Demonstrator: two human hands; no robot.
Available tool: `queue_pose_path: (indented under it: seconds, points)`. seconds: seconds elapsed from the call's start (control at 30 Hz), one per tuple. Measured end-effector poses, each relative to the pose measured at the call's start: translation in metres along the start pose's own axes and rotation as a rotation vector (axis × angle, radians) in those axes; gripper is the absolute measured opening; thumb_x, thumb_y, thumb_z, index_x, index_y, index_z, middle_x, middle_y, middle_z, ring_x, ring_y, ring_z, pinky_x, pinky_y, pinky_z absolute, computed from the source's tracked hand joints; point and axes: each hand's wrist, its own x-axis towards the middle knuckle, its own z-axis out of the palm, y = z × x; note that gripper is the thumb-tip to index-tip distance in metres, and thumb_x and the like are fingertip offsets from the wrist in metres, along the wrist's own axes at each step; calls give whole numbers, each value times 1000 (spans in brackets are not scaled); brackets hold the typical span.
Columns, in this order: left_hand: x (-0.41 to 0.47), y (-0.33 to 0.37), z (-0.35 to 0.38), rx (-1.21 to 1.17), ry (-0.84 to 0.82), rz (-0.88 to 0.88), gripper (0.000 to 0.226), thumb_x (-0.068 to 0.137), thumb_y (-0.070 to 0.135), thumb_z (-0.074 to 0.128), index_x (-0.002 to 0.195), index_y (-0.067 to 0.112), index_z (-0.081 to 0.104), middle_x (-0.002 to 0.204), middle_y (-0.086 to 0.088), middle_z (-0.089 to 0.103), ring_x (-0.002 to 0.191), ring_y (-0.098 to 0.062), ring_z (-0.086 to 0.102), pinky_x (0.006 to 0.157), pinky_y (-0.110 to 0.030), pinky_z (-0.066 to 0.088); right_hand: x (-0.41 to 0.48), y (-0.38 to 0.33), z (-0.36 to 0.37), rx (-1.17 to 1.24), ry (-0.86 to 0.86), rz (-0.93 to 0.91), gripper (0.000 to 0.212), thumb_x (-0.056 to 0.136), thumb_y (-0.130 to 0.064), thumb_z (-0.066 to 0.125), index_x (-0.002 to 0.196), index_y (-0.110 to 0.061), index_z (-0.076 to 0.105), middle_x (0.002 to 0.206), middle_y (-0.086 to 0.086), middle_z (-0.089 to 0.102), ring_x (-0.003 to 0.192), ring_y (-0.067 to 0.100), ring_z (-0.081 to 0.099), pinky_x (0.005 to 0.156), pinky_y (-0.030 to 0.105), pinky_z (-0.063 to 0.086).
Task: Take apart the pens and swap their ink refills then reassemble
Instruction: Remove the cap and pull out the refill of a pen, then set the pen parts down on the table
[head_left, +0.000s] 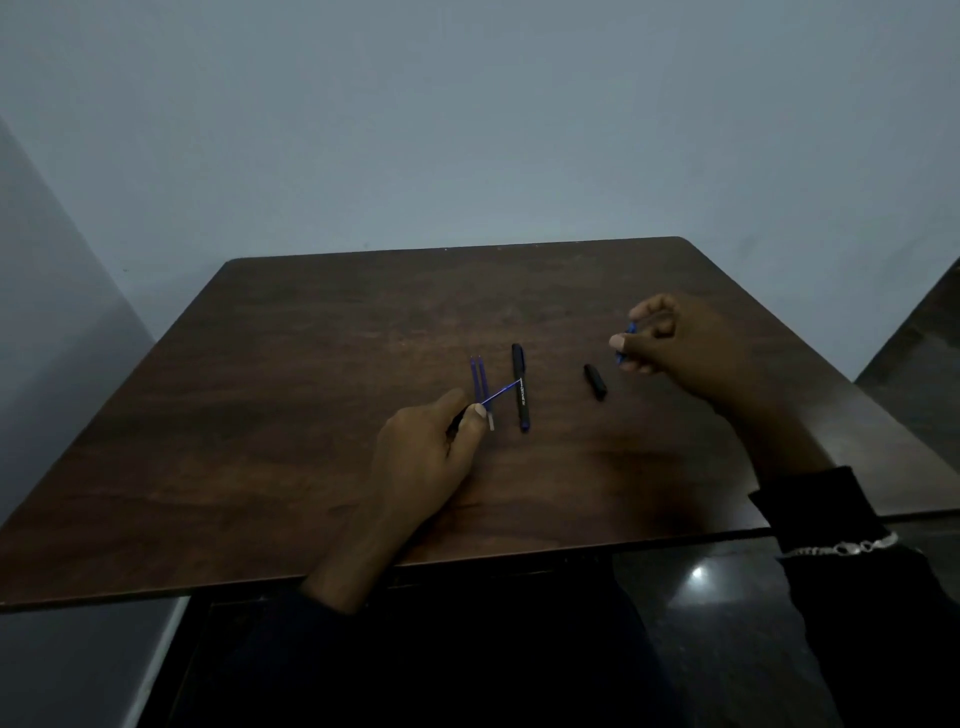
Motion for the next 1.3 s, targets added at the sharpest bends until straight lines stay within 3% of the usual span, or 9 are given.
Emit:
queue_pose_path:
  seconds: [0.17, 0.33, 0.5, 0.63, 0.77, 0.97, 1.17, 1.3]
  points:
    - [0, 0, 0, 5, 29, -19, 34, 102, 39, 48, 73, 22, 49, 50, 4, 39, 48, -15, 48, 52, -34, 37, 22, 0, 0, -351, -132, 83, 25, 87, -19, 82, 107, -10, 70, 72, 3, 76, 57, 7, 71, 52, 19, 52]
    - [0, 0, -1, -7, 34, -30, 33, 102, 39, 50, 73, 23, 46, 51, 4, 40, 49, -16, 50, 53, -37, 42, 31, 3, 14, -354, -213, 189, 24, 90, -8, 77, 113, -4, 71, 69, 7, 73, 55, 12, 70, 48, 19, 54]
    - [0, -2, 0, -12, 33, -29, 36, 103, 41, 48, 76, 17, 51, 53, 1, 45, 50, -17, 52, 53, -40, 44, 34, 6, 18, -355, -239, 230, 23, 90, -7, 76, 113, -5, 72, 74, 8, 72, 64, 18, 71, 55, 25, 58]
    - [1, -2, 2, -11, 37, -15, 34, 103, 42, 47, 77, 19, 53, 53, 1, 45, 50, -16, 52, 53, -41, 44, 33, 6, 18, -353, -254, 240, 22, 93, -7, 73, 114, -5, 70, 76, 8, 70, 63, 14, 68, 44, 18, 53]
    - [1, -2, 1, -13, 33, -15, 33, 102, 39, 49, 77, 19, 53, 53, 2, 44, 50, -18, 52, 53, -41, 46, 32, 7, 19, -338, -257, 249, 19, 95, -9, 72, 114, -6, 69, 81, 8, 71, 66, 14, 69, 47, 20, 53]
    - [0, 2, -1, -24, 33, -18, 33, 103, 38, 49, 76, 18, 53, 53, 1, 43, 50, -20, 52, 54, -43, 45, 30, 6, 16, -220, -201, 312, 18, 101, 0, 56, 115, 8, 66, 84, 19, 70, 64, 21, 69, 43, 19, 54]
    - [1, 4, -2, -40, 36, 0, 30, 104, 35, 50, 75, 29, 47, 53, 5, 43, 49, -17, 50, 53, -40, 43, 16, -3, 15, -217, 80, 52, 20, 103, -21, 59, 103, -6, 73, 79, 6, 72, 60, 12, 69, 54, 20, 52]
    - [2, 2, 0, -68, 35, -9, 32, 105, 34, 50, 74, 25, 47, 53, 6, 42, 49, -13, 48, 52, -37, 40, -15, -27, 41, 77, -29, -53, 24, 100, -34, 64, 90, -14, 74, 77, 6, 75, 61, 9, 70, 57, 21, 56]
